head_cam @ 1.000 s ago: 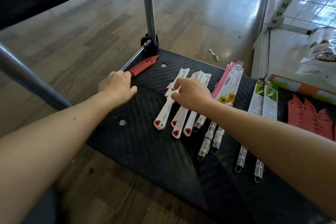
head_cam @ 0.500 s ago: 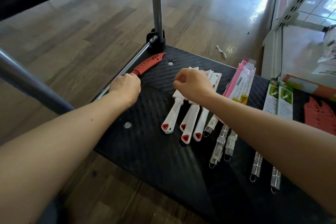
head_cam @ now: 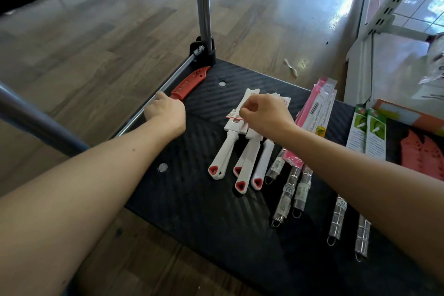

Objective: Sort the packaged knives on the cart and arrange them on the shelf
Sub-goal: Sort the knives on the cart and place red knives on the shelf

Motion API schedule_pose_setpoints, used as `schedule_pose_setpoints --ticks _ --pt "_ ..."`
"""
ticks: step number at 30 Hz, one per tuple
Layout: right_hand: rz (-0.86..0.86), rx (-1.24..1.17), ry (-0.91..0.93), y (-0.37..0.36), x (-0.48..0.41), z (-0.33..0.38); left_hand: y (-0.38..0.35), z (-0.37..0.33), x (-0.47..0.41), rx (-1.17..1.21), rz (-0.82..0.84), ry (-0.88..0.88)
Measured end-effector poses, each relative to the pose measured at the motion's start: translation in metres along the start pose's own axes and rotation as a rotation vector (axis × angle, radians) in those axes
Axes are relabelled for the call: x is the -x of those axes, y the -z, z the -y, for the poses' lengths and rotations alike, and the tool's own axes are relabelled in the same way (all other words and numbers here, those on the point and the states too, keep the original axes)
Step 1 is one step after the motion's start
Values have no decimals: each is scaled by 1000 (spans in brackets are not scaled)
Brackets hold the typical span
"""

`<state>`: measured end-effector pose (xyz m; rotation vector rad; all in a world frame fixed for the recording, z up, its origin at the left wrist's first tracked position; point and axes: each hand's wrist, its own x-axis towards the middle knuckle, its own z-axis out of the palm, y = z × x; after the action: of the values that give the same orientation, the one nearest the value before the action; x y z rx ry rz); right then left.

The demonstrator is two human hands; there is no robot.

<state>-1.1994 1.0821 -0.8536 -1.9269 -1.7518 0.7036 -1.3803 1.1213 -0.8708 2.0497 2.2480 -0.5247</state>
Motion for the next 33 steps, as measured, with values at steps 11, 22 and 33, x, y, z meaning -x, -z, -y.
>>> schedule_pose_setpoints --ticks 11,22,33 --pt "-1 -17 6 5 1 -3 -11 6 2 204 -130 -48" --pt "-15 -16 25 15 9 -5 -7 13 15 628 -261 -199" --pt "-10 27 5 44 25 -31 19 -41 49 712 -336 -448"
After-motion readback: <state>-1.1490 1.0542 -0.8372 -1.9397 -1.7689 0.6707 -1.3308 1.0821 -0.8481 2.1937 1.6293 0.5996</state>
